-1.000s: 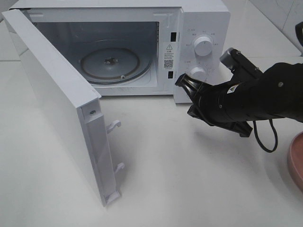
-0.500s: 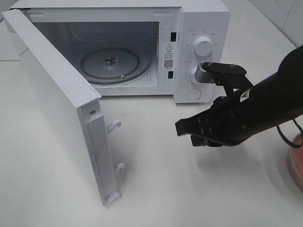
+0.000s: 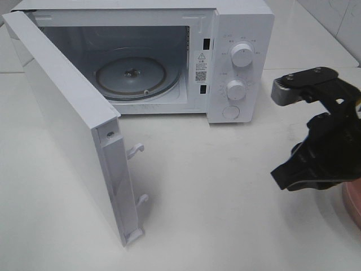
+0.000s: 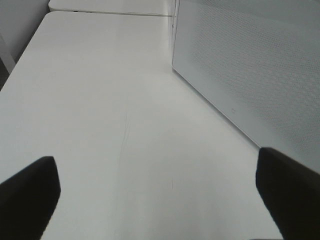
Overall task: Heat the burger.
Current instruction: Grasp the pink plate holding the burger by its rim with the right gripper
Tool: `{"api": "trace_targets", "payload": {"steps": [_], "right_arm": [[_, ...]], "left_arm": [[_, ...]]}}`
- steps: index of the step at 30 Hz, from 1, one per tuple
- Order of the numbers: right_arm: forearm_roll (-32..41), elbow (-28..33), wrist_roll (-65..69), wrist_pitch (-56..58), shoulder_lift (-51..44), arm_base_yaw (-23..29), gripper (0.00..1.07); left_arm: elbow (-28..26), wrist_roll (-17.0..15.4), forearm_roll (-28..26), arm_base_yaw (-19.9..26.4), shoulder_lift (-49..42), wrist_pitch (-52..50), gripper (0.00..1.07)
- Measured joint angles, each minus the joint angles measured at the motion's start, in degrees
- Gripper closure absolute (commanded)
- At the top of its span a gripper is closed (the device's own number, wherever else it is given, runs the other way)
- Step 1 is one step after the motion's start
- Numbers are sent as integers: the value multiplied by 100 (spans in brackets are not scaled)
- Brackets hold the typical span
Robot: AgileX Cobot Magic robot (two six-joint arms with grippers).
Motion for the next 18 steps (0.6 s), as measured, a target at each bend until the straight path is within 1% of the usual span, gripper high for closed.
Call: {"api": "trace_targets", "payload": {"steps": [1,2,3,4,5,6,7,8,9,10,13,18], "right_arm": [[-178,0,0,201,-138,-132,66],[-252,0,0,315,-195,-201,60],[-252,0,0,315,-195,-201,60],[-378,0,0,510,-286,-321,47],[-378,0,0,510,-286,-321,47],[-447,0,0,607,-332,-384,39],[-527,0,0,785,-367,-527,27],[-527,0,0,785,-367,-527,27],[-613,0,0,985,-372,-659,23],[-670,0,0,1071,-372,-728,16],[-796,0,0,1197,-372,-837,16],[-1186,6,46,1261,-372,-1094,18]], "left_arm": [[0,0,0,0,0,0,7],[0,0,0,0,0,0,7],[0,0,0,0,0,0,7],[0,0,0,0,0,0,7],[0,0,0,0,0,0,7],[0,0,0,0,0,0,7],[0,0,0,0,0,0,7],[0,0,0,0,0,0,7],[0,0,0,0,0,0,7],[0,0,0,0,0,0,7],[0,0,0,0,0,0,7],[0,0,0,0,0,0,7]]}}
